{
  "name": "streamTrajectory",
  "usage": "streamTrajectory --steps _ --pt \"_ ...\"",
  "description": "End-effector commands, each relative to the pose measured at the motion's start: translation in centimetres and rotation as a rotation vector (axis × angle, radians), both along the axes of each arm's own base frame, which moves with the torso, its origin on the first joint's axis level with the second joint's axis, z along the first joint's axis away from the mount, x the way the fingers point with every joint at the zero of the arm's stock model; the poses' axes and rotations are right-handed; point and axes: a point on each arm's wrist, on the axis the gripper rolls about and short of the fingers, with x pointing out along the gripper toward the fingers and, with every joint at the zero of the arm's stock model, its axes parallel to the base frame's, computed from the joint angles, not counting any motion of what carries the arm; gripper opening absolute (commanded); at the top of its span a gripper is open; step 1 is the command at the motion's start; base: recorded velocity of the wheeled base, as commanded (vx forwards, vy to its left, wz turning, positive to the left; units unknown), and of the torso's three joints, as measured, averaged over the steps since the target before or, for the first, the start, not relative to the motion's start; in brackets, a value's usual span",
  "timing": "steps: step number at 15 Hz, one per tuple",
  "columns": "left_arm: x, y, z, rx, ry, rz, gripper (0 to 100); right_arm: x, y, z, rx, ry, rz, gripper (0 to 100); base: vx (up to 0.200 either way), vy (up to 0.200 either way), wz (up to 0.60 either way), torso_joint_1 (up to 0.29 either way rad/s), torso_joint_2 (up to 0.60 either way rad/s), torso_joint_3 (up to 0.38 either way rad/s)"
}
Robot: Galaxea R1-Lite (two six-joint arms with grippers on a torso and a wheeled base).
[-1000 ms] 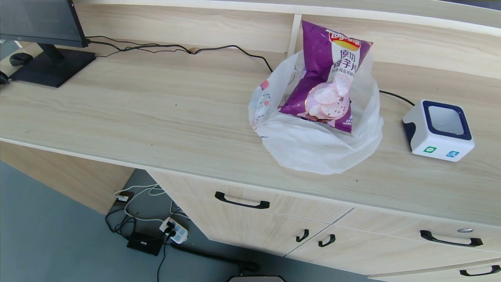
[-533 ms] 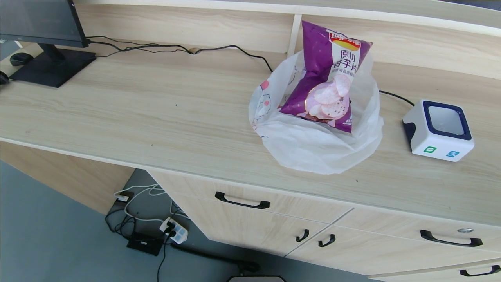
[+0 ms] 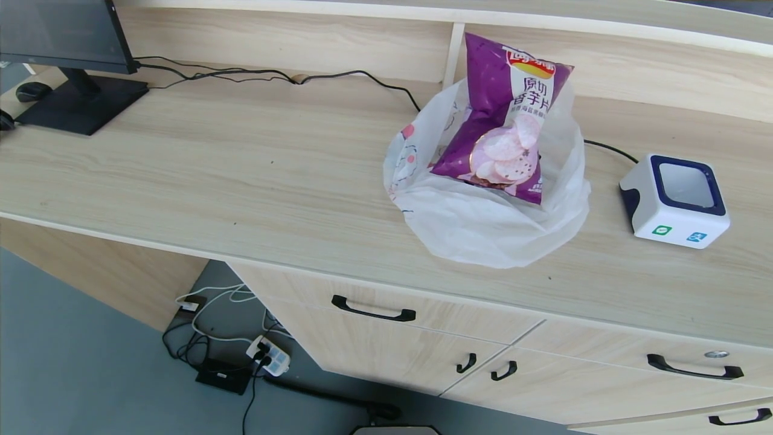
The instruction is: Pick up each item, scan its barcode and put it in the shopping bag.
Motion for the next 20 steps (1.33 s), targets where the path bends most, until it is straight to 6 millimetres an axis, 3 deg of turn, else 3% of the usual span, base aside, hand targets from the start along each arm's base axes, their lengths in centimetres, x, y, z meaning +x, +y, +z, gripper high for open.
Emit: streamTrajectory --steps 1,4,6,11,14,20 --pt "0.0 0.0 0.0 0.001 -0.001 0.000 100 0.0 0.3 -0.6 -0.073 -0.018 0.147 100 0.000 0.000 0.00 0.000 0.00 0.000" --pt "0.0 0.0 0.0 -0.001 -0.001 0.000 100 0.1 0.9 -0.7 -0.166 0.011 0.444 100 0.000 0.000 0.00 0.000 0.00 0.000" --pt "0.0 0.0 0.0 -0.001 0.001 0.000 100 0.0 1.0 -0.7 -0.186 0.034 0.522 100 0.000 0.000 0.00 0.000 0.00 0.000" --pt "0.0 0.0 0.0 -0.001 -0.001 0.000 100 0.0 1.1 -0.7 -0.175 0.044 0.521 100 0.000 0.000 0.00 0.000 0.00 0.000" --pt "0.0 0.0 0.0 -0.001 -0.001 0.000 100 0.6 1.4 -1.1 -0.161 0.111 0.360 100 0.000 0.000 0.00 0.000 0.00 0.000" --pt "0.0 0.0 0.0 -0.002 -0.001 0.000 100 -0.6 1.3 -1.4 -0.126 -0.060 0.362 100 0.000 0.000 0.00 0.000 0.00 0.000"
